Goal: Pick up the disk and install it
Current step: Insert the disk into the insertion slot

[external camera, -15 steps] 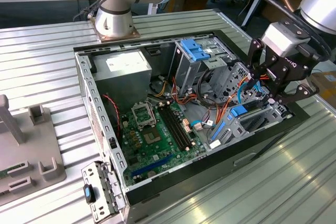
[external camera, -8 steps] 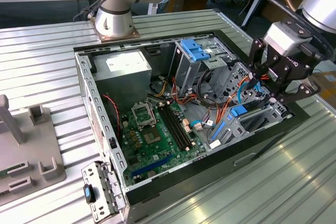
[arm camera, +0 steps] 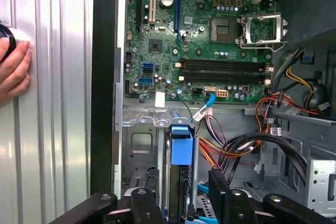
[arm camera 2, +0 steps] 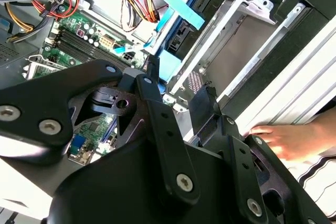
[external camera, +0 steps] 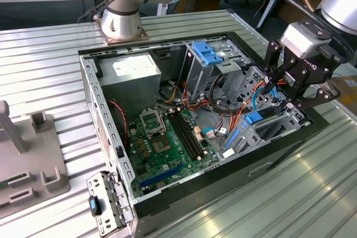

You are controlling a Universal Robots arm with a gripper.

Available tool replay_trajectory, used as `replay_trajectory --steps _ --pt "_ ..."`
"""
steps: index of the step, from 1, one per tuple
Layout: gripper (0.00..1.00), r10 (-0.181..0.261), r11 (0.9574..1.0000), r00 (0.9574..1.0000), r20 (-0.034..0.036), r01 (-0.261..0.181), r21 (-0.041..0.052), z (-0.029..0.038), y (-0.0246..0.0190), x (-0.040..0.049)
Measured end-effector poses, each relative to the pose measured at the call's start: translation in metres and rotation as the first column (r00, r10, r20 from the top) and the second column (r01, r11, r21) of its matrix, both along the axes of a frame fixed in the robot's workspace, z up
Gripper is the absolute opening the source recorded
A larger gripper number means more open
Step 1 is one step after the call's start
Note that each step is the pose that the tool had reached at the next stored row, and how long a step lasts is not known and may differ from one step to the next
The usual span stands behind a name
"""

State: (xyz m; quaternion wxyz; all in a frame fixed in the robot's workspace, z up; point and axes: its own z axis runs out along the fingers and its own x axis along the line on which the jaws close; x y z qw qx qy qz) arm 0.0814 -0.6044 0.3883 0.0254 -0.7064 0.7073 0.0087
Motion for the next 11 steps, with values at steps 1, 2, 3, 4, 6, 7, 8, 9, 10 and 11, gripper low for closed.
replay_trajectory --steps 1,2,3,4,6,7,8,9,10,11 --pt "0.50 0.000 1.0000 1.0000 0.0000 0.000 0.0000 0.0000 0.0004 0.0011" --pt "0.50 0.000 1.0000 1.0000 0.0000 0.000 0.0000 -0.0001 0.0008 0.0024" --pt "0.50 0.000 1.0000 1.0000 0.0000 0.000 0.0000 -0.0001 0.0012 0.0036" --pt "0.50 0.000 1.0000 1.0000 0.0000 0.000 -0.0002 -0.0001 0.0018 0.0052" --pt "0.50 0.001 1.0000 1.0000 0.0000 -0.001 -0.0001 -0.0002 0.0042 0.0080" --pt "0.50 0.002 1.0000 1.0000 0.0000 -0.002 -0.0002 -0.0002 0.0066 0.0112" --pt "0.50 0.002 1.0000 1.0000 0.0000 -0.002 0.0000 -0.0004 0.0082 0.0143" --pt "0.50 0.002 1.0000 1.0000 0.0000 -0.002 0.0000 -0.0005 0.0091 0.0197" --pt "0.50 0.002 1.0000 1.0000 0.0000 -0.002 -0.0001 -0.0006 0.0102 0.0262" --pt "0.50 0.002 1.0000 1.0000 0.0000 -0.002 0.0000 -0.0007 0.0107 0.0299"
